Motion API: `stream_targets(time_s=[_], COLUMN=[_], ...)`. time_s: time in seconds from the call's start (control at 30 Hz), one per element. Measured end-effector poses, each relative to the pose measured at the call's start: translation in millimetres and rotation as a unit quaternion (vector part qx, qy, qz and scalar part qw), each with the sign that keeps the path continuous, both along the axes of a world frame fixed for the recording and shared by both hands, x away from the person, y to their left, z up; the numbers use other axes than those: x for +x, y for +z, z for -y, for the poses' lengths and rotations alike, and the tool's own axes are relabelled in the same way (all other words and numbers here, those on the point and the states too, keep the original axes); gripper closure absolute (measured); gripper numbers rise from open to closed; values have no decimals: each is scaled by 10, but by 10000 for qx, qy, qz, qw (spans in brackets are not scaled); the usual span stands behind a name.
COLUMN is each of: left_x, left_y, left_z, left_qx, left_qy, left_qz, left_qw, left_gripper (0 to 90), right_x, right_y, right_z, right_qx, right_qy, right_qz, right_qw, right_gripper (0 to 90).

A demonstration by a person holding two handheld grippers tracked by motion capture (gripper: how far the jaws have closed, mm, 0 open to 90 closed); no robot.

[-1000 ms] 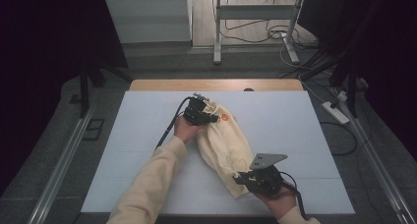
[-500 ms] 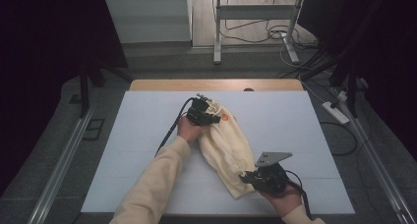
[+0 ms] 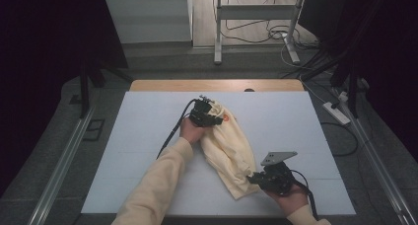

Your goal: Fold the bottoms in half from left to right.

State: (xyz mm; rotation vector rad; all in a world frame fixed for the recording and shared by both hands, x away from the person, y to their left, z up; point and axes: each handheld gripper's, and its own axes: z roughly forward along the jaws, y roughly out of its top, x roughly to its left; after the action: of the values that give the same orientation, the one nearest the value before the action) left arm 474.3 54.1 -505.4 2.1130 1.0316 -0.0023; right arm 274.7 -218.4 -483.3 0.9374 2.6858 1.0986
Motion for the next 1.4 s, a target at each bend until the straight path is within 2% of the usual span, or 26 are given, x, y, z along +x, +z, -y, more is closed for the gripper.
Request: stream_targets(time_s=[0.6,0.9,0.93,1.03,1.13,1.27,1.4], left_x=[20,-7,-14,-53,-108,-178,-264], left_y=[-18,37,48,113,206,292,321], left_z=[89,77,74,65,50,2,-81], left_qx=[-71,-110,-129,-200,-185,-137,-136], left_qy=[-1,-47,-41,-9,-7,-64,-87], left_qz=[12,165,220,414,597,715,797], left_qw=[10000,9998,9997,9989,9980,9973,9967], left_gripper=[764,707,674,497,408,365,352], right_x=[-4,-7,-9,-13,-2,14,31], right_y=[-20,-25,-23,1,29,82,128], right_z=[47,70,72,78,94,134,172], right_qx=[-103,-97,-99,-82,-53,44,194], right_qy=[-27,-38,-20,-74,-166,-306,-432], right_qz=[-42,18,69,268,389,500,604], right_qw=[9999,9999,9999,9996,9991,9983,9971], right_gripper=[819,811,788,609,515,452,405])
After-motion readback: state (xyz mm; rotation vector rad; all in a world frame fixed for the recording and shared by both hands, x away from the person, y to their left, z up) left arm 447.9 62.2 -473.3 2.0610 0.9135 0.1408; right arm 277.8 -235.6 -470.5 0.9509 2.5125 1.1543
